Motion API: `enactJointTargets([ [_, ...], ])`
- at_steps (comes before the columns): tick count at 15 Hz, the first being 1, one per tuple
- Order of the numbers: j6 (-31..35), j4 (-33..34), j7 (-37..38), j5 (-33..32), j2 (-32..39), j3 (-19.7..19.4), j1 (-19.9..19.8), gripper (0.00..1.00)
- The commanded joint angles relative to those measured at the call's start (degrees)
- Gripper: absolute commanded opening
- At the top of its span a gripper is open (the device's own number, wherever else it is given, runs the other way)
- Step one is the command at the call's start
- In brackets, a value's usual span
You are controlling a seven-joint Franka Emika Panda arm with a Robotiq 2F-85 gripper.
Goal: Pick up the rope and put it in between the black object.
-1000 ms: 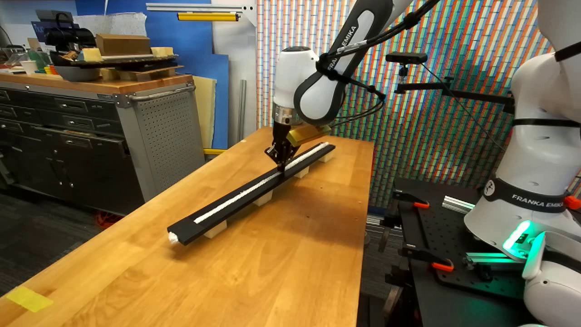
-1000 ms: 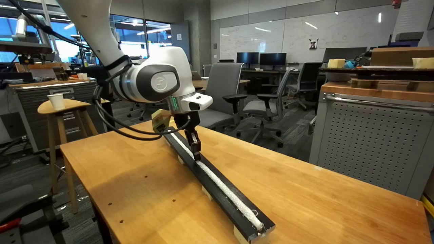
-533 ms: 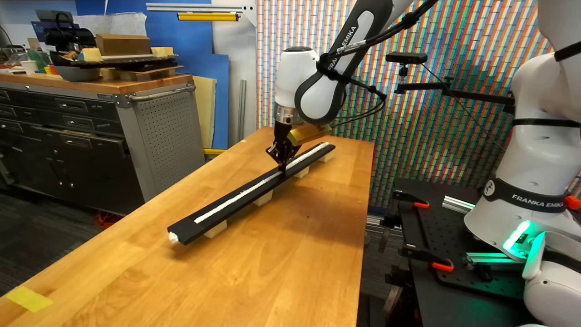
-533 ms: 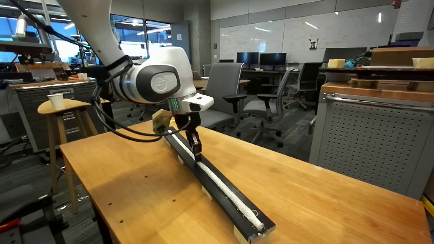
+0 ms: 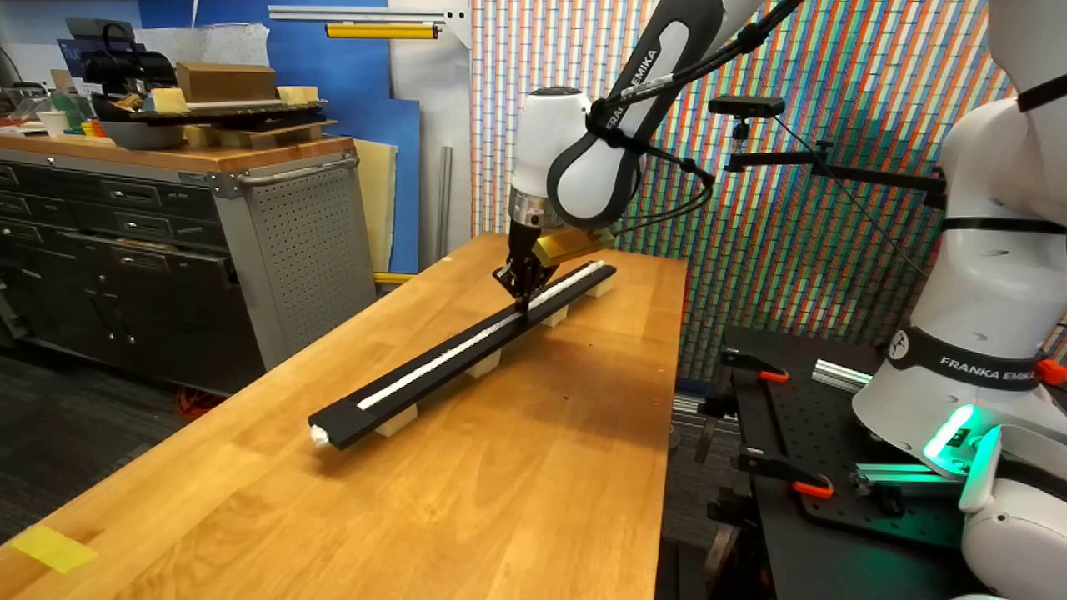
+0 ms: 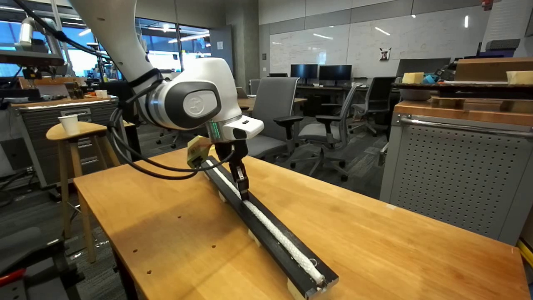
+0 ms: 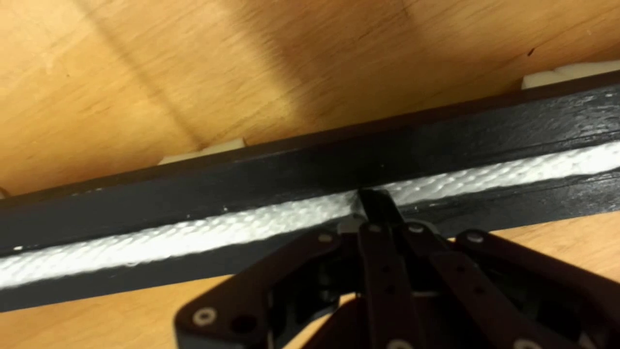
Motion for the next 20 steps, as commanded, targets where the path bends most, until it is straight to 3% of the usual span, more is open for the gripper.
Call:
enactJointTargets([
  [1,2.3,-2.5,-2.6,1.2,0.0,-0.5,-2.0,0.00],
  [20,5.5,-5.7,-4.6,4.4,-1.4,-0.9,-5.7,0.00],
])
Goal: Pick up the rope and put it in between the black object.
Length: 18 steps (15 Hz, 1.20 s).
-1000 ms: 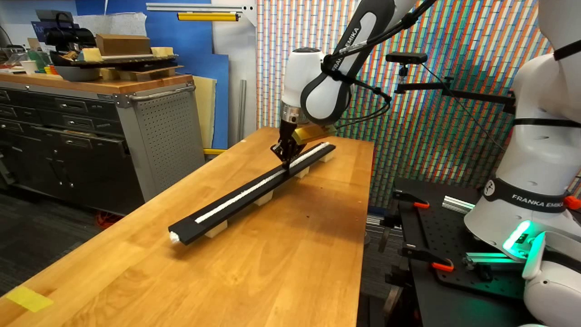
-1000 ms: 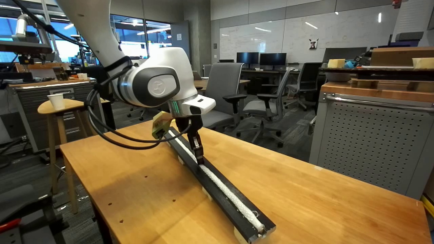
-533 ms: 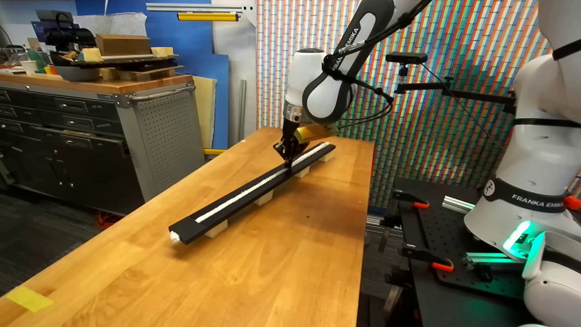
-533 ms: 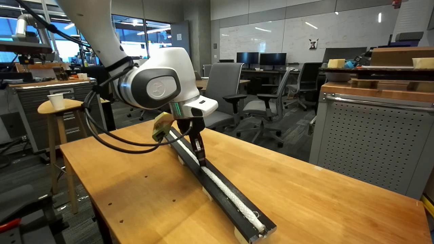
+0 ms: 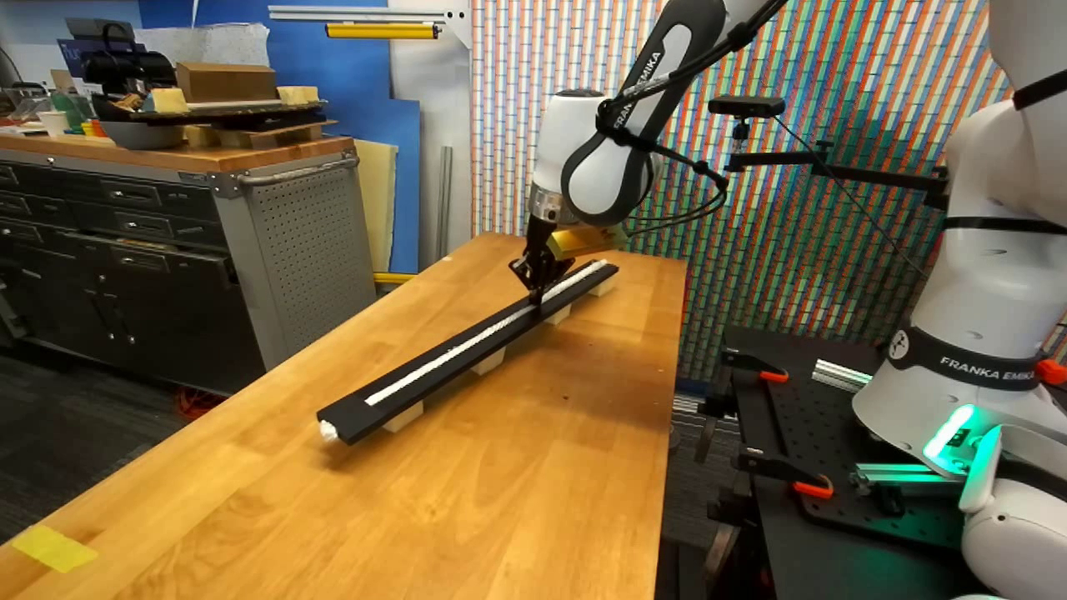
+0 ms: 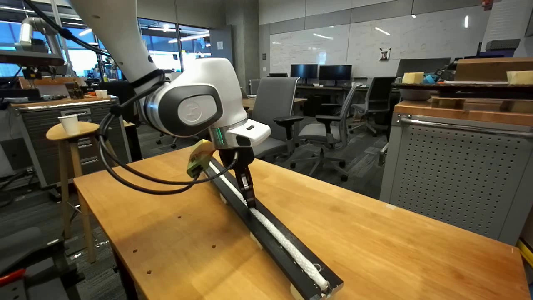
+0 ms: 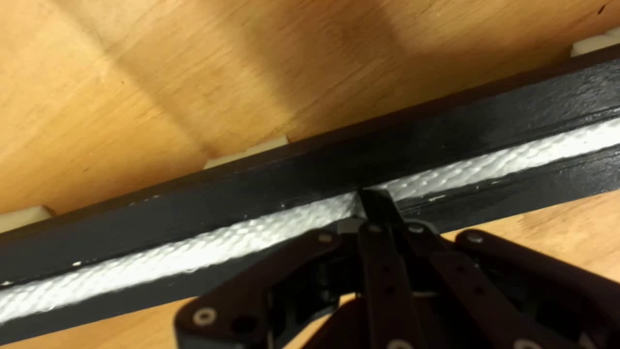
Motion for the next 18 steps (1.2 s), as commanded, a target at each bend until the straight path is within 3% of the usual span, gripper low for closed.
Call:
enactJointTargets([
  [1,1.9,-2.7,-3.1,1.5,-0.3,-1.0,-2.0,0.00],
  [12,3.5,-4.2,-4.2,3.2,-1.3,-0.8,-3.8,0.00],
  [18,2.7,-3.1,-4.0,3.3,-1.7,-0.1,-2.5,0.00],
])
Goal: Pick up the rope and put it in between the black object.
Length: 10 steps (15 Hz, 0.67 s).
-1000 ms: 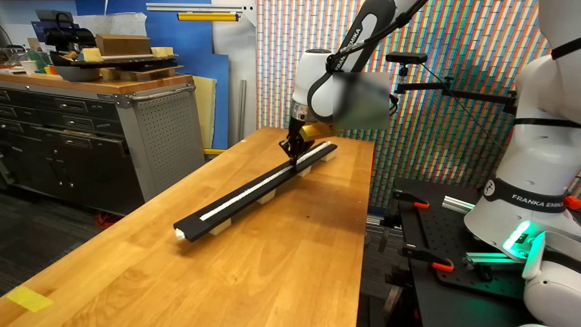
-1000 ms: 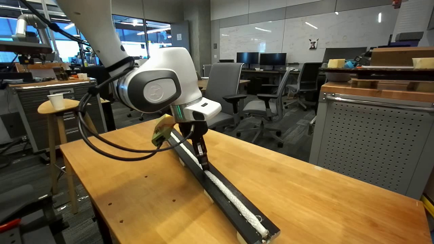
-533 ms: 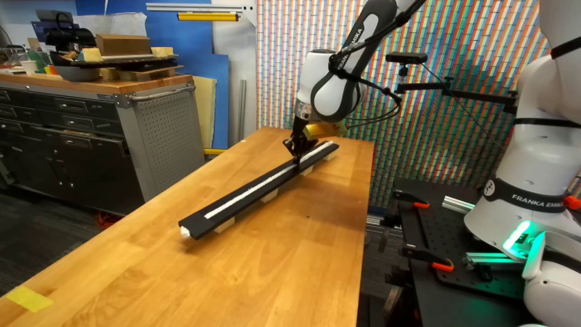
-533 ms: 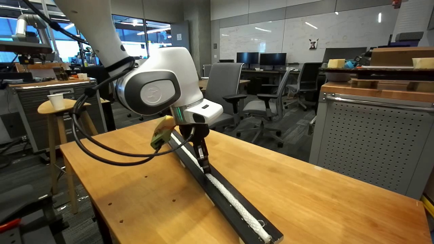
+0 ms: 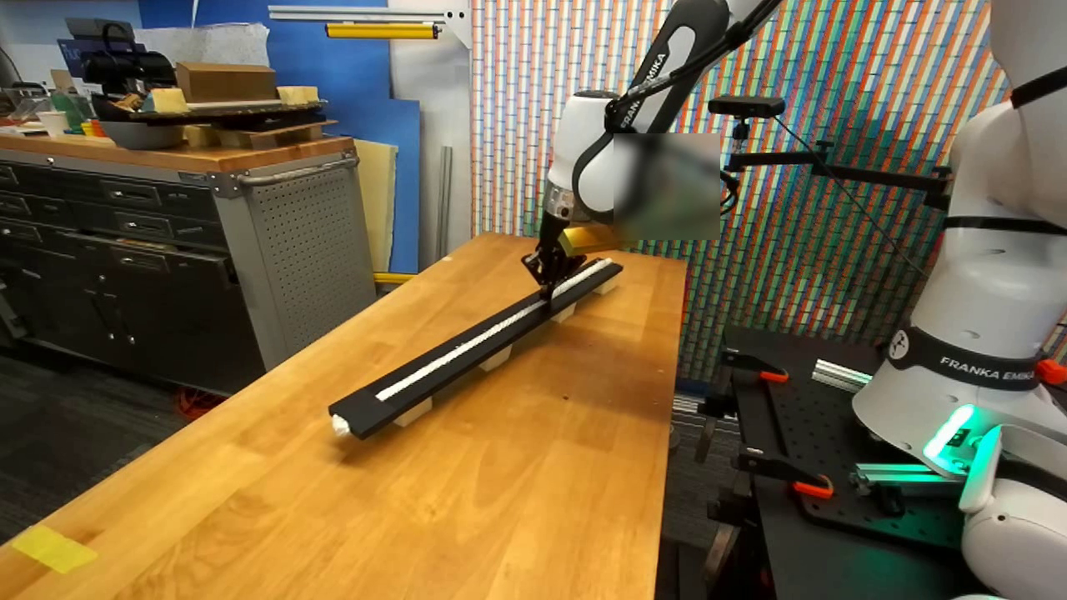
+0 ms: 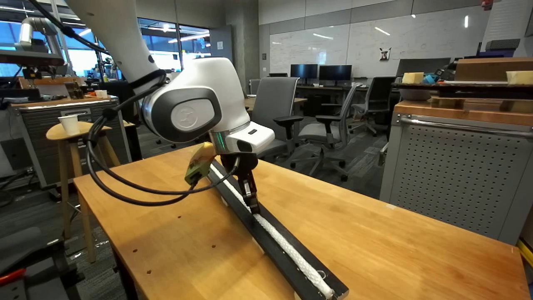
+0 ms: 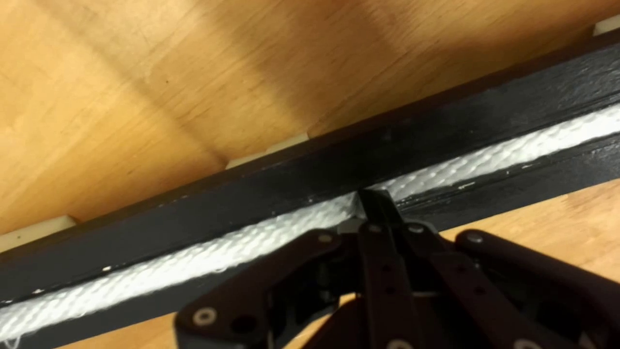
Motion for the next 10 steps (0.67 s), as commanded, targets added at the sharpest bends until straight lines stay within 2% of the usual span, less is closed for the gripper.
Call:
enactJointTargets([
  [1,-0.3,-0.4,-2.5,0.9,-1.0,-0.1,0.7,0.00],
  [5,-2.0,0.3,-2.8,-0.4,-2.1,-0.2,3.6,0.00],
  [6,-0.1,0.5,-2.4,0.9,0.0,-0.2,2.6,0.00],
  [10,-0.1,0.5,-2.3,0.9,0.1,-0.3,3.1,0.01],
])
